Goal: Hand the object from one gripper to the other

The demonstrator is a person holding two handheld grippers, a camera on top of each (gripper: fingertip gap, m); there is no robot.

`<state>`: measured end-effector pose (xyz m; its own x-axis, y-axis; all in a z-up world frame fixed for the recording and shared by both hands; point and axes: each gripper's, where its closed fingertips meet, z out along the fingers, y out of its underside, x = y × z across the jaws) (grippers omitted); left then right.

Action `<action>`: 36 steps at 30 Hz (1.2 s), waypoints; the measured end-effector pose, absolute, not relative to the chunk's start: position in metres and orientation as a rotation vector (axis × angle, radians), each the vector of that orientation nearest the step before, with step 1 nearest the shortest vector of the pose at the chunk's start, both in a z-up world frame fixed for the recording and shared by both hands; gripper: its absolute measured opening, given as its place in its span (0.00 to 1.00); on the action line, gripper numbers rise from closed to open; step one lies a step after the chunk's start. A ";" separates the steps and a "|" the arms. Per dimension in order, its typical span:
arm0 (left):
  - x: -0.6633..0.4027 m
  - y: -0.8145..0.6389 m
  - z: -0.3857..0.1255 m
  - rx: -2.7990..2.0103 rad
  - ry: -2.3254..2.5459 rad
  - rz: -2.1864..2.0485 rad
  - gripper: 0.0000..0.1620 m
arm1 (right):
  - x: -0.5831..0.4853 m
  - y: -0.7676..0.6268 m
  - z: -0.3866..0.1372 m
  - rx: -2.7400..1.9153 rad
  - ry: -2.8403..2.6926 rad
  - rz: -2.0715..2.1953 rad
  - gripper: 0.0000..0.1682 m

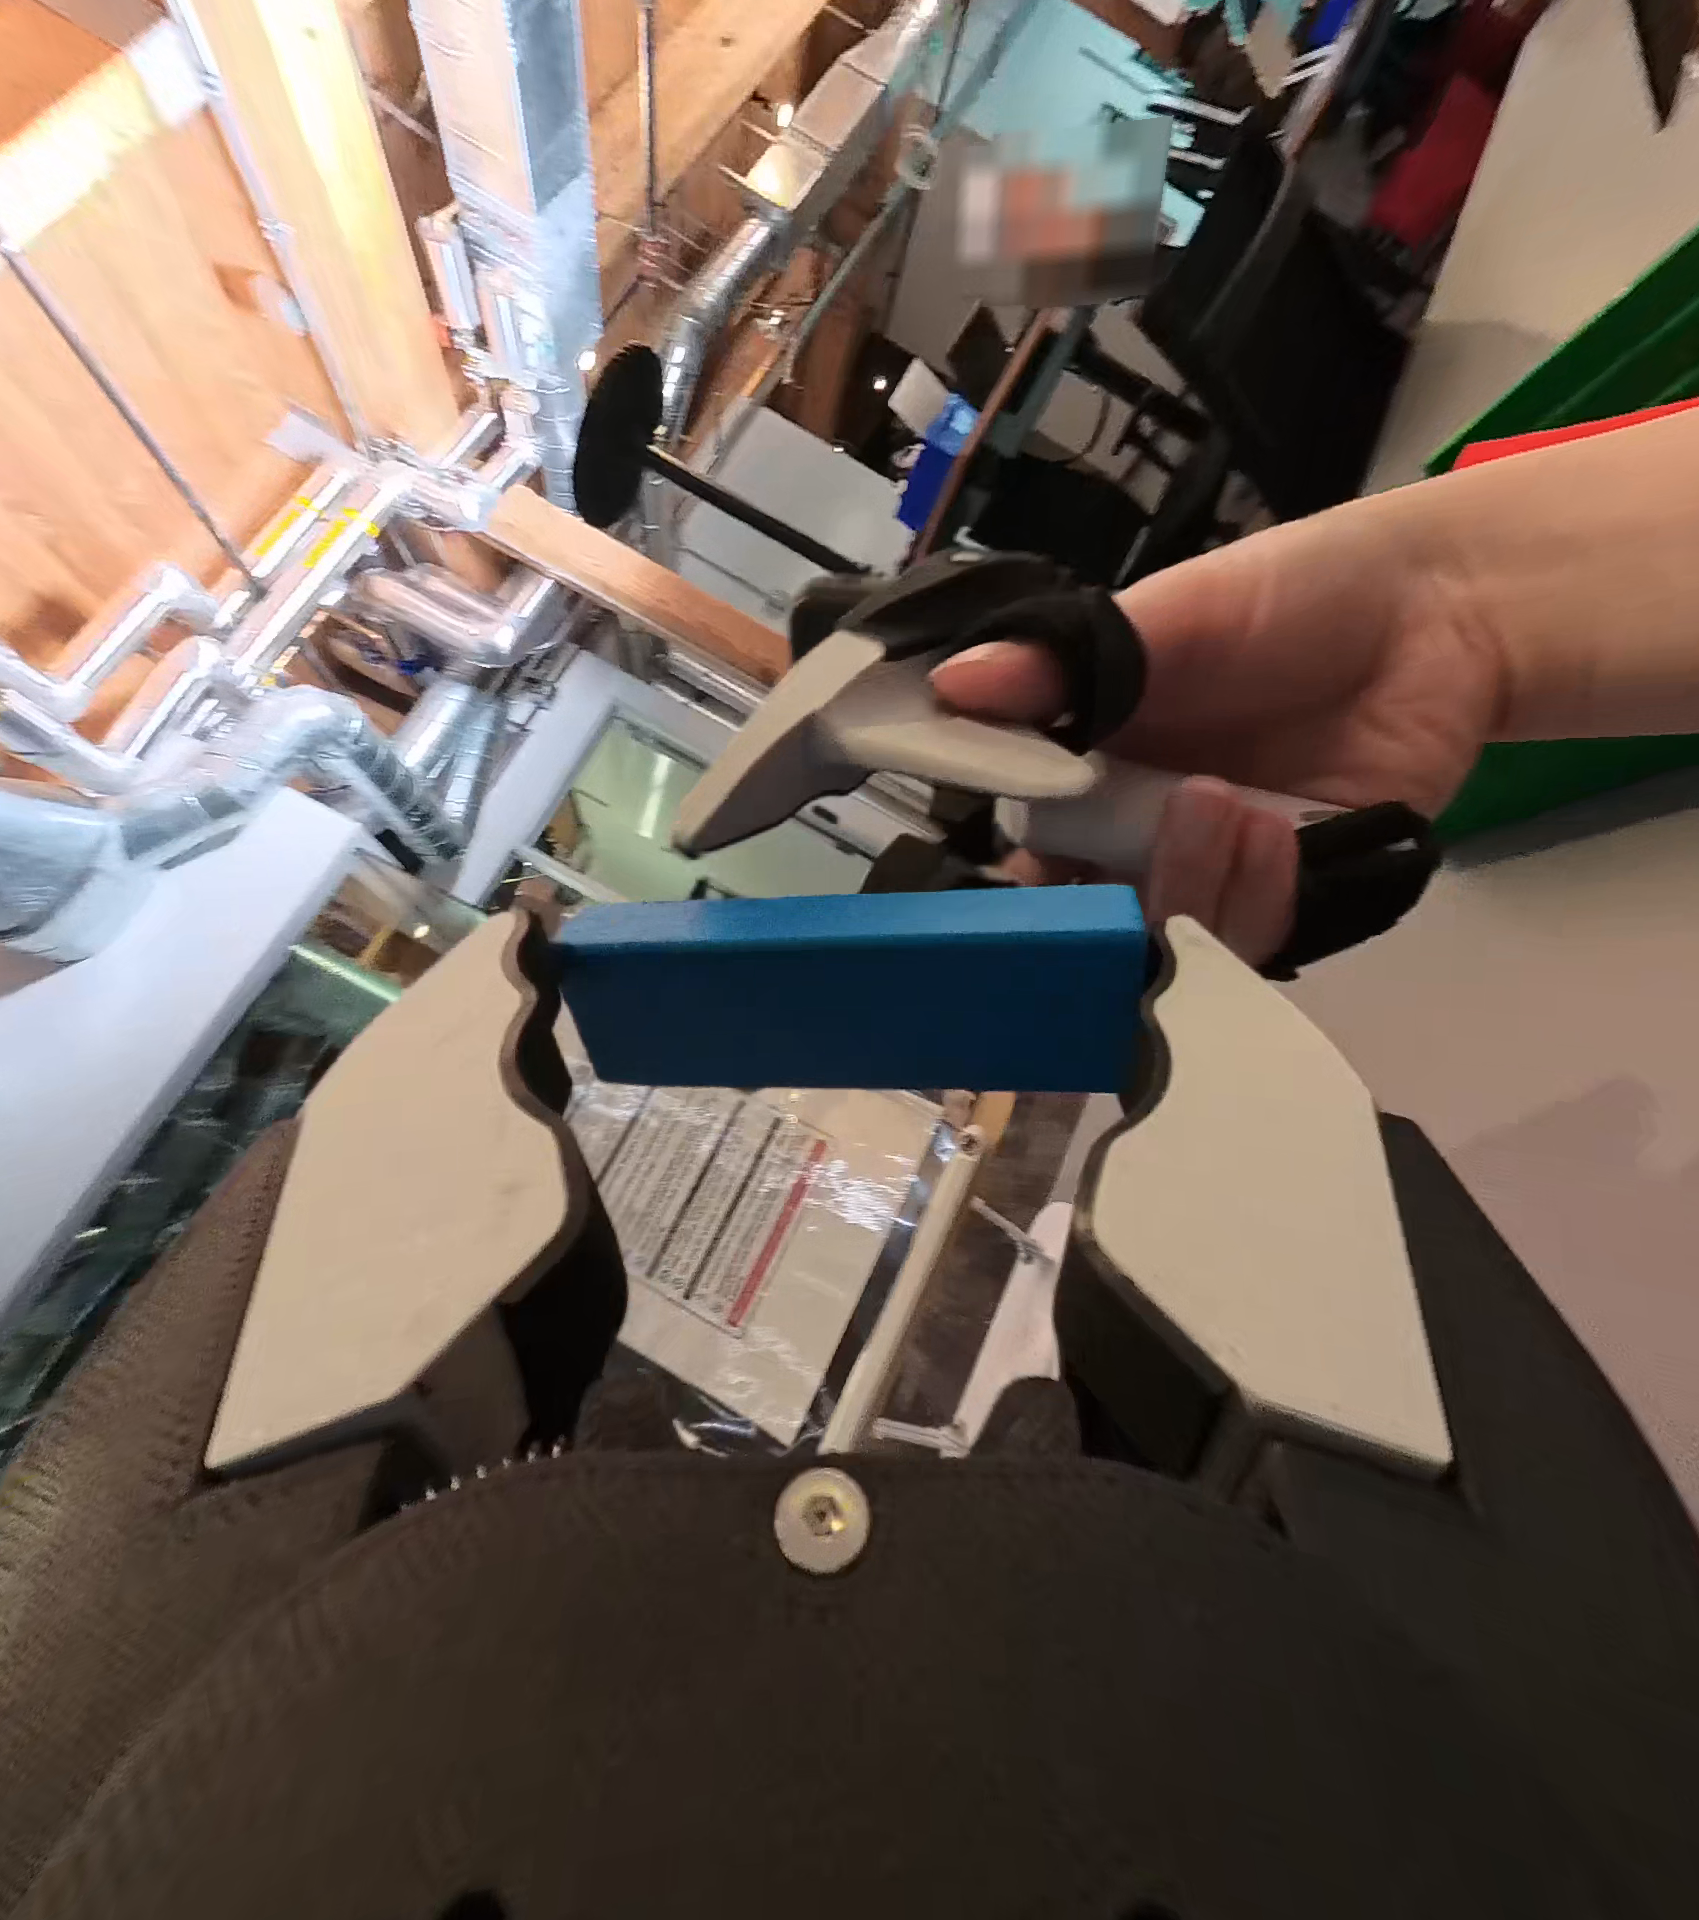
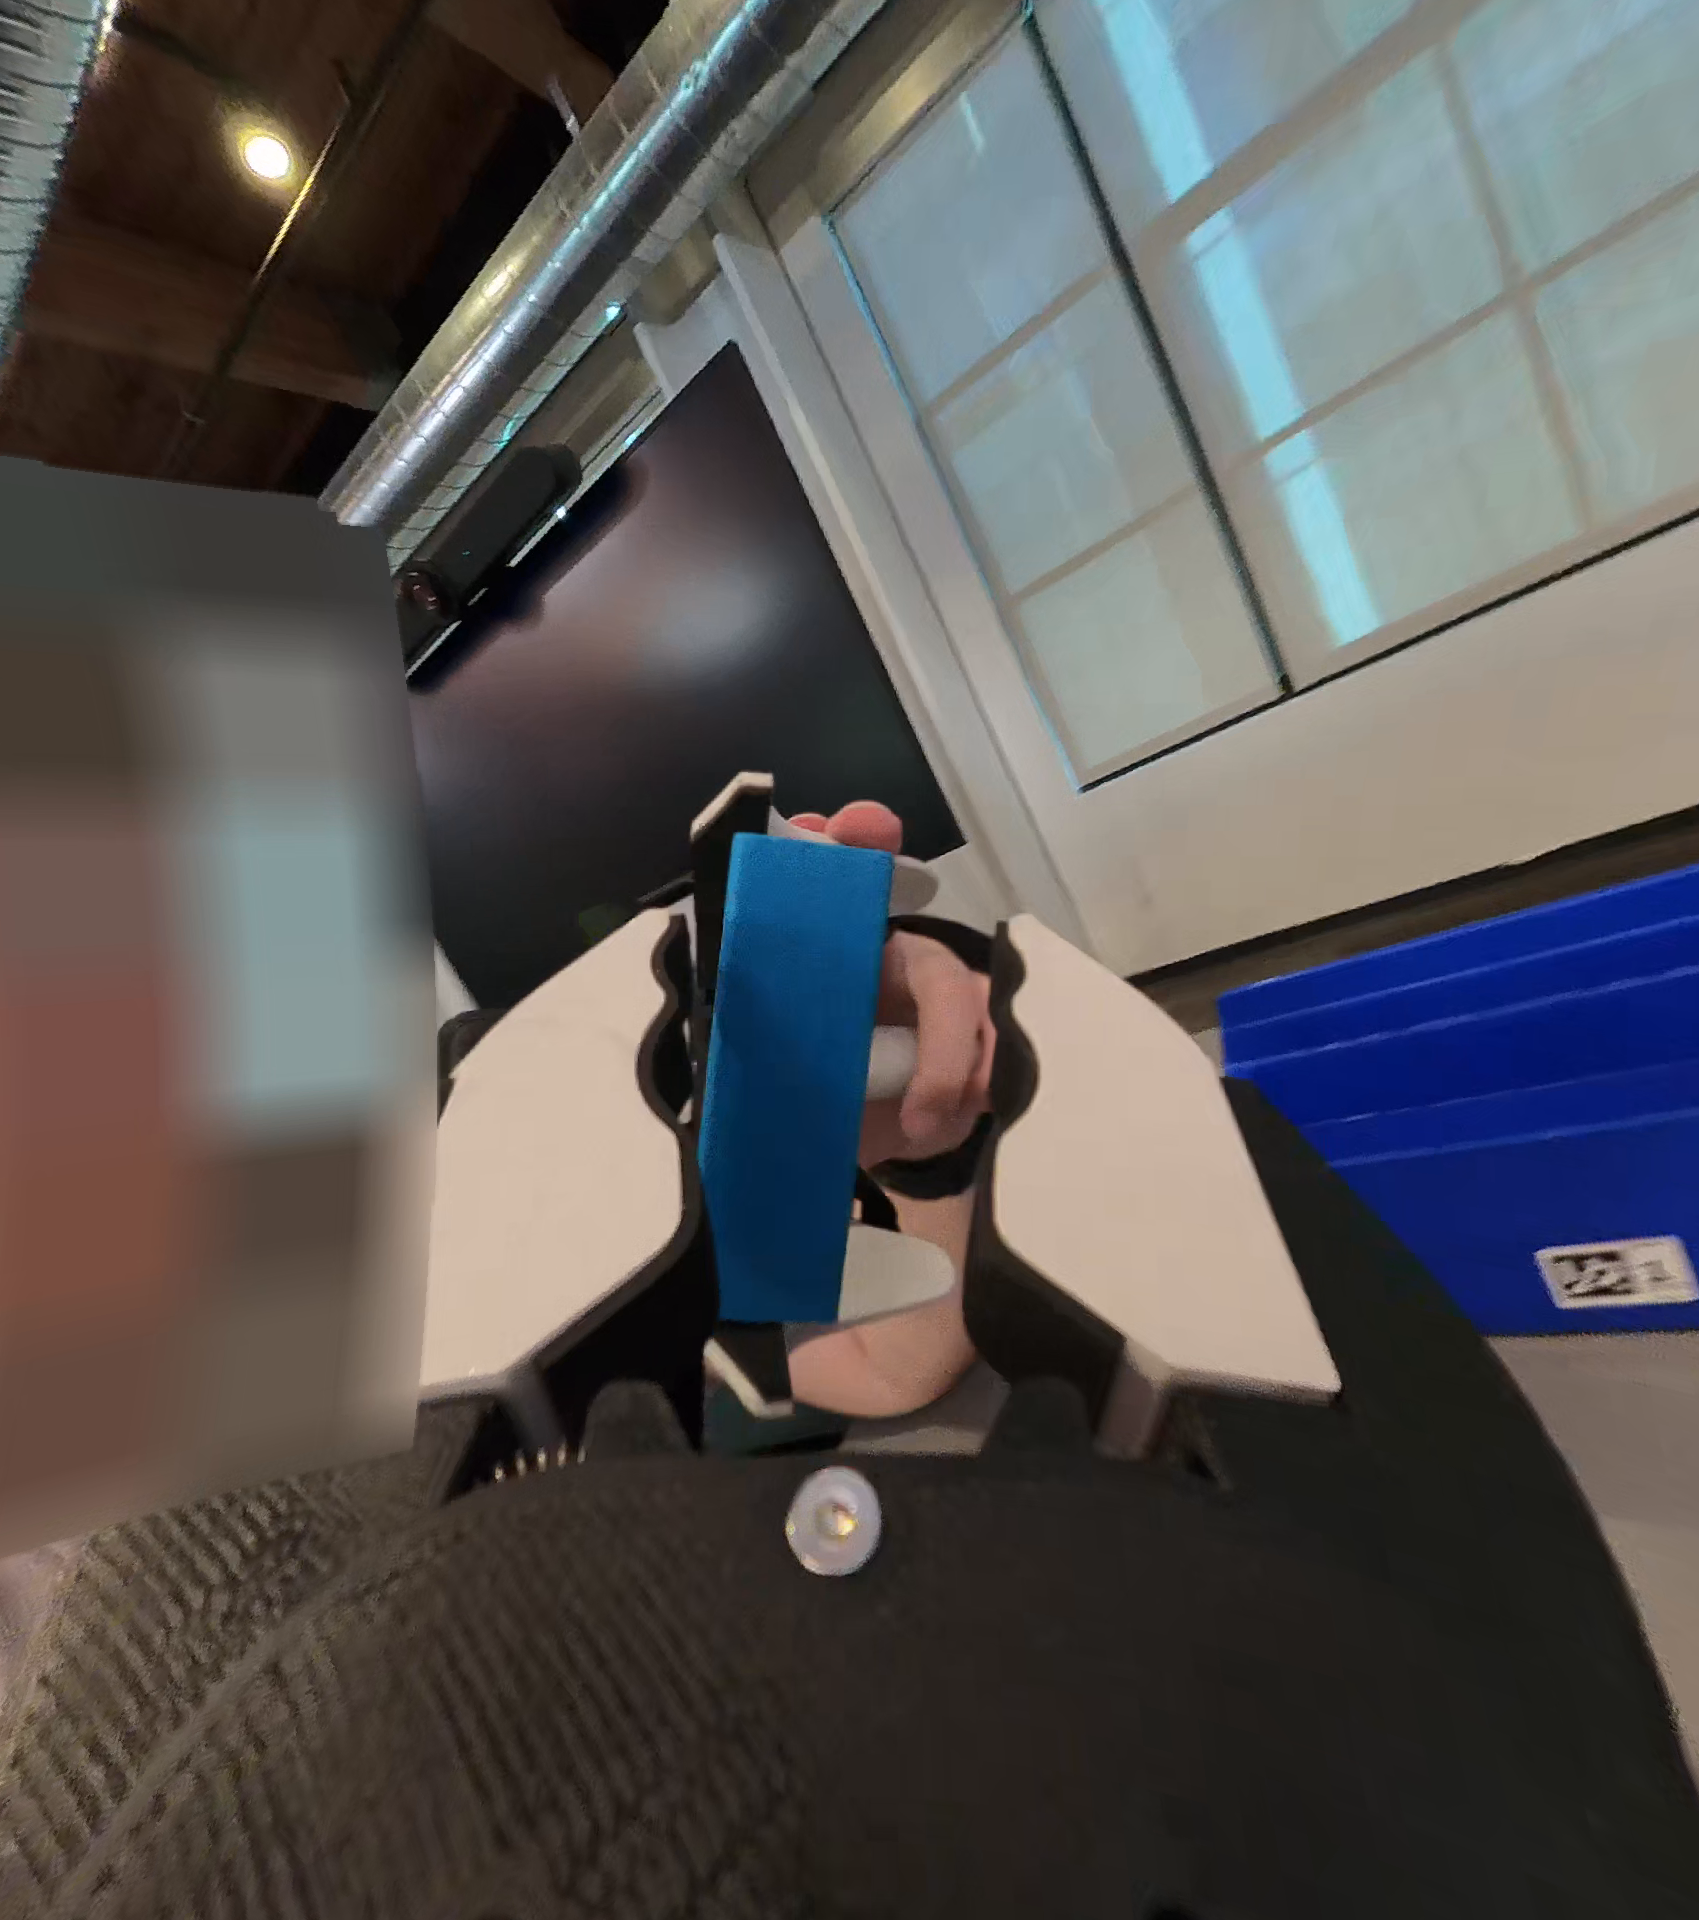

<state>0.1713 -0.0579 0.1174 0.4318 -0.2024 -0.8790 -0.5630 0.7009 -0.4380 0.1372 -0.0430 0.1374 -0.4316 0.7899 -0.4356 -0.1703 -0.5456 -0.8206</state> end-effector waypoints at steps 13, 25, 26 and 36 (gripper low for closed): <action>0.155 -0.111 0.185 -0.960 0.810 -0.895 0.66 | 0.161 -0.031 0.160 -0.514 -0.916 0.345 0.33; 0.142 -0.086 0.188 -1.088 0.604 -1.263 0.65 | 0.126 -0.082 0.176 -0.344 -0.904 -0.004 0.22; 0.143 -0.088 0.188 -1.089 0.608 -1.287 0.65 | 0.122 -0.078 0.173 -0.363 -0.916 -0.034 0.22; 0.140 -0.086 0.189 -1.083 0.606 -1.270 0.64 | 0.119 -0.062 0.168 -0.513 -0.887 0.059 0.12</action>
<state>0.1404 -0.0861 0.1889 0.2439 -0.9508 0.1909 0.4500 -0.0634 -0.8908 0.1193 -0.0622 0.1676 0.6385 0.2571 0.7254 0.1592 0.8781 -0.4512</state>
